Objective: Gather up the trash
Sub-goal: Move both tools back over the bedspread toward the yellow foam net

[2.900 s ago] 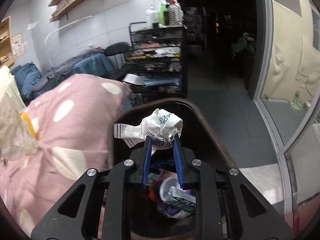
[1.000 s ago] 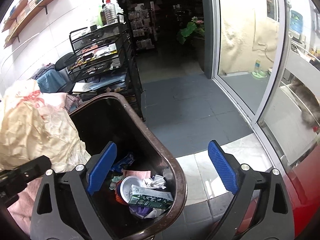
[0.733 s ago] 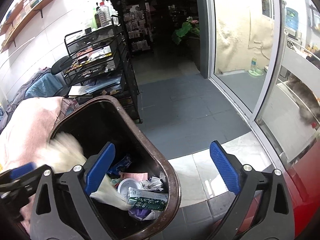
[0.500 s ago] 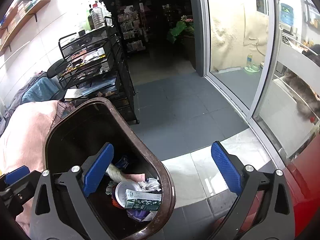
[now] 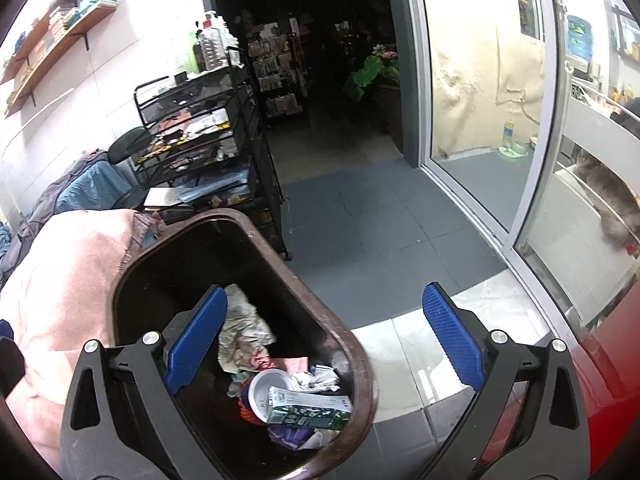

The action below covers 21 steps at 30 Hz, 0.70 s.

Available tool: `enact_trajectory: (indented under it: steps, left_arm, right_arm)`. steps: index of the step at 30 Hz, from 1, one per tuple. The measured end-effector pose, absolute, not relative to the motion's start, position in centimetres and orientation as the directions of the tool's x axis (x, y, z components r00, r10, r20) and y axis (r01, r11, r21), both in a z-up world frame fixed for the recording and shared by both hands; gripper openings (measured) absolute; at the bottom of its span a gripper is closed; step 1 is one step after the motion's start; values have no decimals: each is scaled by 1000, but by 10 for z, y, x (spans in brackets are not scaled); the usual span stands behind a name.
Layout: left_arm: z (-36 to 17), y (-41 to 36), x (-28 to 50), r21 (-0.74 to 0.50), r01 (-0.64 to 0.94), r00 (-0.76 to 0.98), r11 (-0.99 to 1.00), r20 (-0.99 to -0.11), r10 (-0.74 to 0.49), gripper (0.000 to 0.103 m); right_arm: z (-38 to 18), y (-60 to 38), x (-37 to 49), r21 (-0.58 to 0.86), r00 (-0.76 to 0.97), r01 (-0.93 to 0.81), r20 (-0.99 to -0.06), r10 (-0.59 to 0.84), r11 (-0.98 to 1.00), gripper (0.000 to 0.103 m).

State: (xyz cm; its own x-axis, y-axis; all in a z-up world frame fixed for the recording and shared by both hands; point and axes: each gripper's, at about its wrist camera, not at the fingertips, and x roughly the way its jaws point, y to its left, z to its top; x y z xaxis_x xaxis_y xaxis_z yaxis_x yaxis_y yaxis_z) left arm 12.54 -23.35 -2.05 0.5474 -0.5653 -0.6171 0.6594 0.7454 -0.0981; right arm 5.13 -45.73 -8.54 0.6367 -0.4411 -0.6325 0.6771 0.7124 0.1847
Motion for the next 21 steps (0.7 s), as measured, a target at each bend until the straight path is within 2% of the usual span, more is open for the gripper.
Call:
enact_trajectory:
  steps: [11, 21]
  left_arm:
    - [-3, -159, 131, -89, 550, 652, 830, -575, -494, 97]
    - [-1, -72, 149, -79, 359, 750, 930, -568, -338, 97]
  right_arm:
    - [-50, -399, 77, 193, 749, 520, -570, -337, 832, 97]
    - [-21, -313, 119, 176, 836, 245, -536, -116, 953, 97]
